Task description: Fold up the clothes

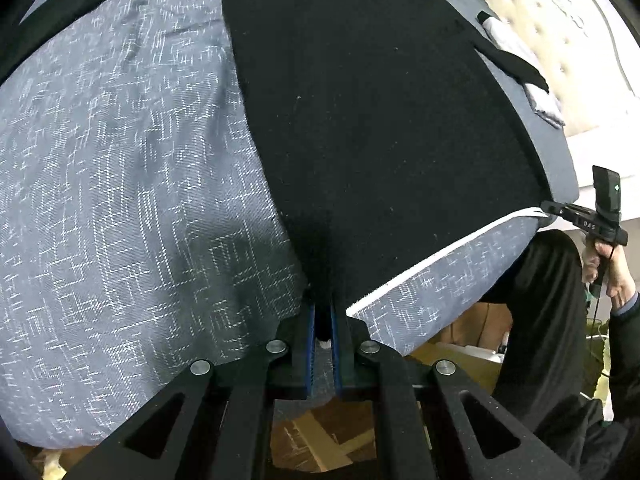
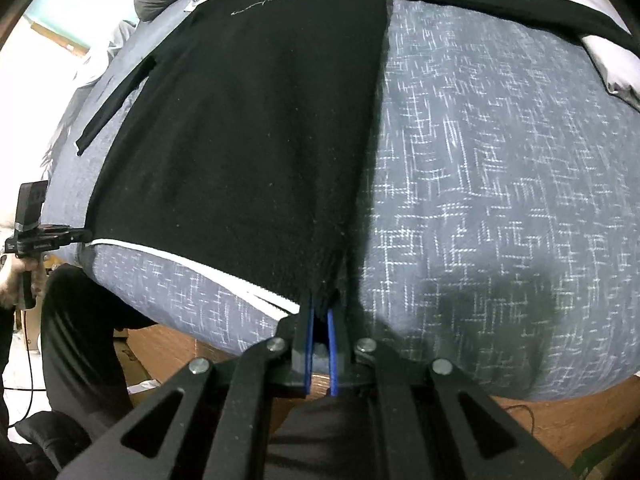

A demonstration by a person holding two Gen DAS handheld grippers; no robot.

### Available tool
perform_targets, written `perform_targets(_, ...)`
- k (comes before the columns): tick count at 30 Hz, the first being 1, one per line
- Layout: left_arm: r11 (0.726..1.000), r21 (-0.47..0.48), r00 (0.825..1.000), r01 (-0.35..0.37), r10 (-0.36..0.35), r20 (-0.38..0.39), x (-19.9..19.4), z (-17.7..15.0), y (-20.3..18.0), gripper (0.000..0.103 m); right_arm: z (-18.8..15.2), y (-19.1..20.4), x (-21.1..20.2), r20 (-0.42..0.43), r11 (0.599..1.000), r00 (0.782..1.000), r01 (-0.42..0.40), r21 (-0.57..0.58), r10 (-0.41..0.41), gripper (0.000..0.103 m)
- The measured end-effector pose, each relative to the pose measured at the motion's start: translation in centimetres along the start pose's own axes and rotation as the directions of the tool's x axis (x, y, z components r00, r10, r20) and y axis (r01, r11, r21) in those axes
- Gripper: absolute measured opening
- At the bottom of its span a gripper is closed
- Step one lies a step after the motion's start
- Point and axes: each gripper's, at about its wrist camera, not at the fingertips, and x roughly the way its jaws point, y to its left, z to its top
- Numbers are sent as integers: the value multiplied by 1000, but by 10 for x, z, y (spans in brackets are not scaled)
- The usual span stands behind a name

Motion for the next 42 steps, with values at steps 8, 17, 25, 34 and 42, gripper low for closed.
perform_targets(8,1000,-10,999,-20,20,34,-23,8,-8,21,6,0,-32,24,1000,1000,12,-19,-11,14)
perform_targets(17,998,-58,974,-27,40,223,-54,67,5,44,64,-69,-96,298,988,953,0,155,-47,42)
perform_targets(25,989,-146,939,28,24,343,-49,100,16,48,115,-140,-127,434,948,892,-17,317,-130,47)
perform_targets(34,983,-185,903,-14,92,420,-25,117,17,48,144,-217,-152,525,865,823,-88,494,-216,57)
perform_targets(42,974,-223,888,-26,125,443,-15,130,22,58,160,-285,-162,528,779,789,-102,618,-315,61)
